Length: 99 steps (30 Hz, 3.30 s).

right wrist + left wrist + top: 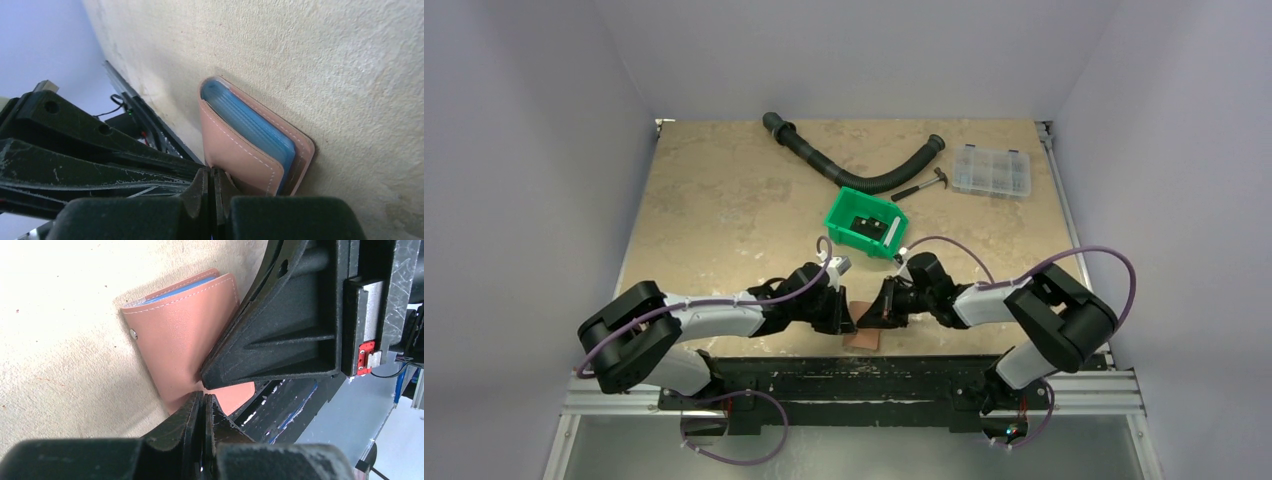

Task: Put the credit cards into the card holder
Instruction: Close the card holder at the corner of the board, then move the card holder to the center of the board.

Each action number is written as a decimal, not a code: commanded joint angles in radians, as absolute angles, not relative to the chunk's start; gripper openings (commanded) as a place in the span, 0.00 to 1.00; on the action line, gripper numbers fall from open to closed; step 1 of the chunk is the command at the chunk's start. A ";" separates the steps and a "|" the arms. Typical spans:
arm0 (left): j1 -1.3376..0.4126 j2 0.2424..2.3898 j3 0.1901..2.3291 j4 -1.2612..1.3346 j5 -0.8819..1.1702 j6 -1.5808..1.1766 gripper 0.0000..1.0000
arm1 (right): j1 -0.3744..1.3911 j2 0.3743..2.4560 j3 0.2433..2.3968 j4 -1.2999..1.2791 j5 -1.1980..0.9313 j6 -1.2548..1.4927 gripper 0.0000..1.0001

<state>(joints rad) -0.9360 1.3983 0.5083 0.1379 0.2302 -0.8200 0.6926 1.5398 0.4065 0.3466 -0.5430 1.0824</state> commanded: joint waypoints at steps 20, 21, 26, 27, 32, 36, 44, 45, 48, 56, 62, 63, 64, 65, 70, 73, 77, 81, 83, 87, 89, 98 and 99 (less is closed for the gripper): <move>-0.931 1.346 0.510 0.073 0.196 -0.847 0.00 | 0.621 1.859 0.167 0.709 -0.355 1.249 0.00; -0.931 1.347 0.510 0.076 0.196 -0.849 0.00 | 0.627 1.876 0.171 0.727 -0.349 1.254 0.00; -0.931 1.340 0.504 0.086 0.192 -0.856 0.00 | 0.664 2.041 0.230 0.812 -0.388 1.284 0.00; -0.931 1.340 0.503 0.086 0.192 -0.856 0.00 | 0.671 2.059 0.233 0.826 -0.390 1.295 0.00; -0.931 1.312 0.512 0.062 0.187 -0.854 0.00 | 0.675 2.027 0.195 0.879 -0.415 1.299 0.00; -0.931 1.281 0.541 0.004 0.173 -0.827 0.00 | 0.672 1.838 0.177 0.794 -0.390 1.208 0.00; -0.927 1.266 0.581 -0.074 0.137 -0.796 0.00 | 0.673 1.281 0.430 0.043 -0.296 0.877 0.42; -0.927 1.274 0.583 -0.067 0.141 -0.796 0.00 | 0.672 1.227 0.459 -0.027 -0.278 0.869 0.48; -0.926 1.312 0.594 -0.043 0.163 -0.794 0.00 | 0.672 1.205 0.546 -0.190 -0.250 0.807 0.63; -0.927 1.386 0.605 0.037 0.192 -0.804 0.13 | 0.692 1.246 0.658 -0.481 -0.110 0.773 0.84; -0.927 1.417 0.605 0.049 0.198 -0.805 0.33 | 0.693 1.282 0.612 -0.378 -0.174 0.779 0.83; -0.926 1.417 0.604 0.049 0.198 -0.803 0.34 | 0.695 1.295 0.613 -0.362 -0.178 0.773 0.83; -0.927 1.417 0.604 0.048 0.197 -0.802 0.35 | 0.696 1.299 0.617 -0.348 -0.173 0.770 0.83; -0.927 1.417 0.605 0.048 0.196 -0.801 0.36 | 0.698 1.299 0.619 -0.339 -0.172 0.769 0.84; -0.926 1.420 0.603 0.048 0.195 -0.801 0.36 | 0.700 1.360 0.622 -0.321 -0.148 0.772 0.77; -0.927 1.418 0.603 0.045 0.194 -0.802 0.36 | 0.706 1.383 0.619 -0.333 -0.129 0.772 0.59; -0.926 1.406 0.594 0.042 0.188 -0.805 0.36 | 0.706 1.355 0.606 -0.349 -0.119 0.769 0.35; -0.925 1.391 0.597 0.026 0.176 -0.803 0.36 | 0.706 1.330 0.589 -0.305 -0.184 0.772 0.31; -0.919 1.375 0.605 0.003 0.160 -0.796 0.36 | 0.705 1.330 0.582 -0.262 -0.243 0.786 0.31; -0.884 1.297 0.622 -0.095 0.127 -0.776 0.36 | 0.706 1.327 0.568 -0.173 -0.323 0.827 0.29; -0.852 1.241 0.637 -0.147 0.114 -0.759 0.36 | 0.706 1.327 0.566 -0.149 -0.334 0.840 0.21; -0.793 1.070 0.800 -0.421 -0.043 -0.670 0.38 | 0.785 1.416 0.655 -0.036 -0.273 0.917 0.11; -0.792 1.063 0.817 -0.436 -0.054 -0.665 0.38 | 0.806 1.442 0.675 -0.022 -0.232 0.940 0.09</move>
<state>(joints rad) -0.7986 1.1118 0.7258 -0.3157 0.0364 -0.7204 0.7368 1.3758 0.5858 -0.1345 -0.3012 0.8619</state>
